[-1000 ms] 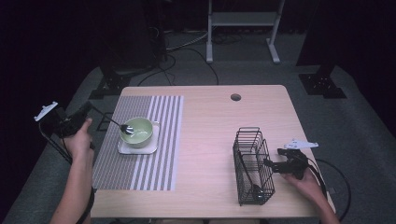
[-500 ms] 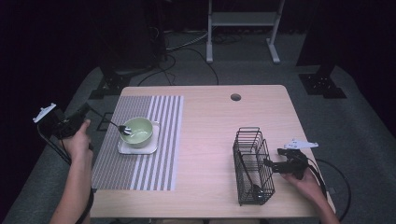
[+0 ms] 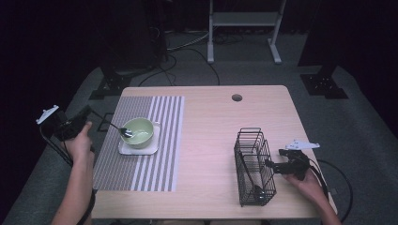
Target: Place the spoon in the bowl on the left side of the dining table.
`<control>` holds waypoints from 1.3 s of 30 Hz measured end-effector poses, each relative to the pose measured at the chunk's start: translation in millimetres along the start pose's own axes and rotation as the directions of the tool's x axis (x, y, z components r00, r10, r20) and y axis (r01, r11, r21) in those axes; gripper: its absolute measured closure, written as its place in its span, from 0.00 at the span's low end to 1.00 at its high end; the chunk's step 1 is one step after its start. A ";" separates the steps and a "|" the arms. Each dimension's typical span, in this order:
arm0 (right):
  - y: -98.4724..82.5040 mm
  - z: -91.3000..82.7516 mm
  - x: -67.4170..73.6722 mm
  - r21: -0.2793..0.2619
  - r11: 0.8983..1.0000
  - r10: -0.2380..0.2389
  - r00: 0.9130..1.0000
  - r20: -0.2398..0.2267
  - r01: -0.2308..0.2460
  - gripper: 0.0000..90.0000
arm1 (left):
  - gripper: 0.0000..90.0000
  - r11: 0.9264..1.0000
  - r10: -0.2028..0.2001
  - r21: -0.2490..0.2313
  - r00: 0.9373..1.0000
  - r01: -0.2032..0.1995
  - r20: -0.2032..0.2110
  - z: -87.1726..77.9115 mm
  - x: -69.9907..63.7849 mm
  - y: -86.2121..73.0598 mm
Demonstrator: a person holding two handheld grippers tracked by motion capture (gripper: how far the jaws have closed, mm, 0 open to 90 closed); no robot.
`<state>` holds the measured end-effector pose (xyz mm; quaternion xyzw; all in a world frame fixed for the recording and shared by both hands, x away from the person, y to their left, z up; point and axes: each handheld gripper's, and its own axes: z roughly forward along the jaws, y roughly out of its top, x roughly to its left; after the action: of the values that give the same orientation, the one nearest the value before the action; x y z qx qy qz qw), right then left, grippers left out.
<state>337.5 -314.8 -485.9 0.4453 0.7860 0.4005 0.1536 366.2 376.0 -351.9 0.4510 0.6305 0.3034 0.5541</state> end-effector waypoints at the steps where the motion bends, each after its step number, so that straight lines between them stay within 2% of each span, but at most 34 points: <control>1: 0.0 0.1 0.0 0.000 1.000 -0.001 1.000 0.000 0.001 0.17 | 0.99 1.000 -0.001 0.000 1.000 0.001 -0.001 0.1 0.0 -0.4; 39: 0.0 -0.1 0.0 0.000 1.000 0.001 1.000 0.000 -0.001 0.17 | 0.99 0.999 -0.014 0.031 1.000 0.014 -0.014 9.4 6.3 -17.7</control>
<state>337.4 -314.9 -485.8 0.4457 0.7857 0.4006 0.1533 371.3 373.4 -372.1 0.4531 0.6422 0.2928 0.5446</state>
